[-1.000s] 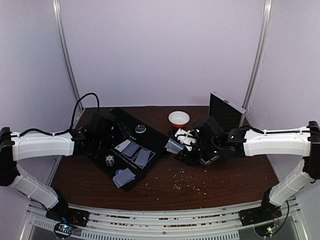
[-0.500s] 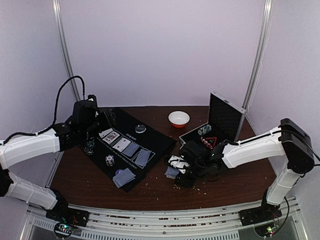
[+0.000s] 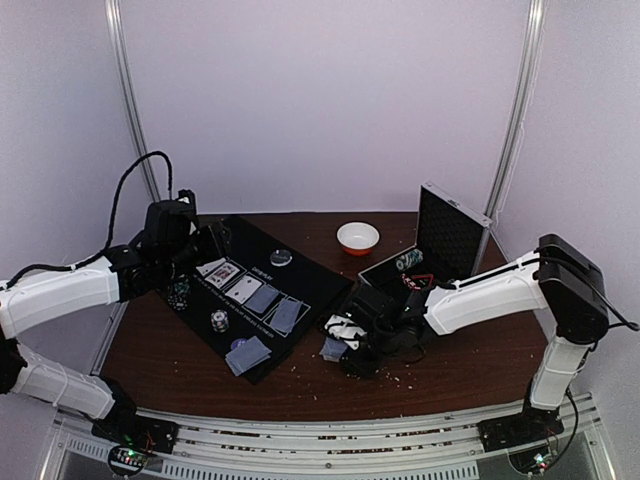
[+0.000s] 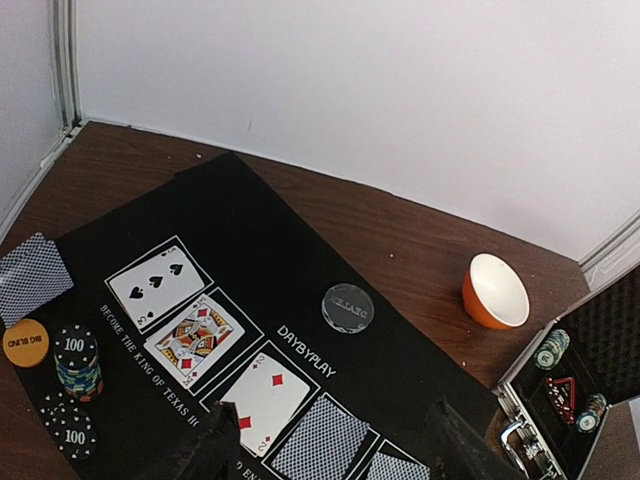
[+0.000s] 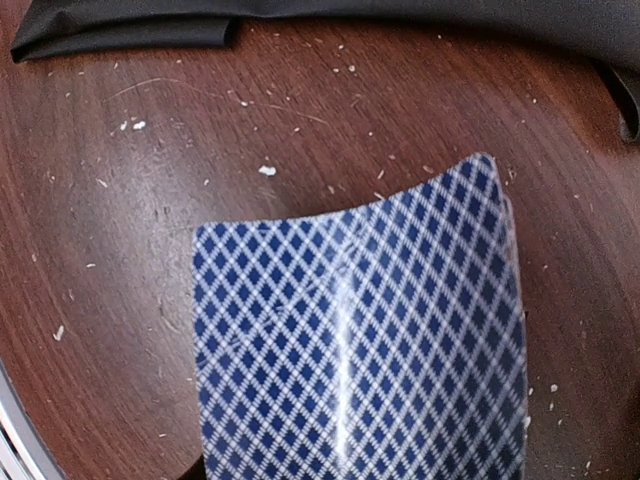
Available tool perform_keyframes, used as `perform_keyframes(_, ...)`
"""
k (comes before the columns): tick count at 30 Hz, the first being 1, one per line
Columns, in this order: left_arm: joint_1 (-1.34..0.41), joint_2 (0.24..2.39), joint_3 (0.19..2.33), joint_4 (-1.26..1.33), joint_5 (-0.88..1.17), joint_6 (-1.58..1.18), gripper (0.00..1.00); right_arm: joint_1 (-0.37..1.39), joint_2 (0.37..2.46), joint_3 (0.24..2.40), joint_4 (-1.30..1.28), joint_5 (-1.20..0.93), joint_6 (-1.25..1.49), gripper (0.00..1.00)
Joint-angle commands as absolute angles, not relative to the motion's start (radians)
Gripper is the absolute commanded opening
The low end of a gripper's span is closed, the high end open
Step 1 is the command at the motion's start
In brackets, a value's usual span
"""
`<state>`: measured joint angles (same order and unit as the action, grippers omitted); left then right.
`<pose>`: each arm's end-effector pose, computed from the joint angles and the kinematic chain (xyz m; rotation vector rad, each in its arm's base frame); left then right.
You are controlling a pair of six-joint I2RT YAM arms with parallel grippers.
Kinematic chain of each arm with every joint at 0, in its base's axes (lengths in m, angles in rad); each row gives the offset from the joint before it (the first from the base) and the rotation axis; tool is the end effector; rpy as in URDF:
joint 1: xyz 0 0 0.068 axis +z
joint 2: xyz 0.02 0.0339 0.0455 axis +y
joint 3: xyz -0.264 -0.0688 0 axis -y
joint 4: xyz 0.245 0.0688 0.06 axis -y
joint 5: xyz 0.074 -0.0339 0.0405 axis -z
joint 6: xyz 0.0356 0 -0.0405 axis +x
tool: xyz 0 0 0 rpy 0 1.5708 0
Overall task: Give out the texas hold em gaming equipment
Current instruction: Place the poker card at the center of the board.
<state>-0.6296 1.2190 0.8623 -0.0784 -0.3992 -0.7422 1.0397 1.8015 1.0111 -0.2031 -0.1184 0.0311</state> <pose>0.2316 -0.1516 0.2870 -0.3677 1.9689 -0.4917 0.1762 0.3083 0.1470 -1.3228 2.3002 0.5372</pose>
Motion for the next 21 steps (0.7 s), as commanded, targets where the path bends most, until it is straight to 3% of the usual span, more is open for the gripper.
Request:
perform_keyframes(1, -0.616, 1.209, 0.889, -0.059, -0.398, -0.714, 0.66, 1.046, 1.829, 1.023, -0.271, -0.137, 0.039, 0.51)
perform_keyframes(13, -0.595, 1.169, 0.893, -0.072, -0.439, -0.682, 0.68, 1.046, 1.834, 1.044, -0.341, -0.096, 0.046, 0.69)
perform_keyframes(16, -0.588, 1.159, 0.891, -0.073, -0.446, -0.673, 0.69, 1.045, 1.816, 1.046, -0.358, -0.095, 0.041, 0.79)
perform_keyframes(18, -0.586, 1.154, 0.891, -0.071, -0.446, -0.658, 0.7, 1.045, 1.794, 1.049, -0.372, -0.103, 0.028, 0.99)
perform_keyframes(21, -0.575, 1.155, 0.897, -0.067, -0.437, -0.623, 0.73, 1.046, 1.739, 1.056, -0.379, -0.123, 0.002, 1.0)
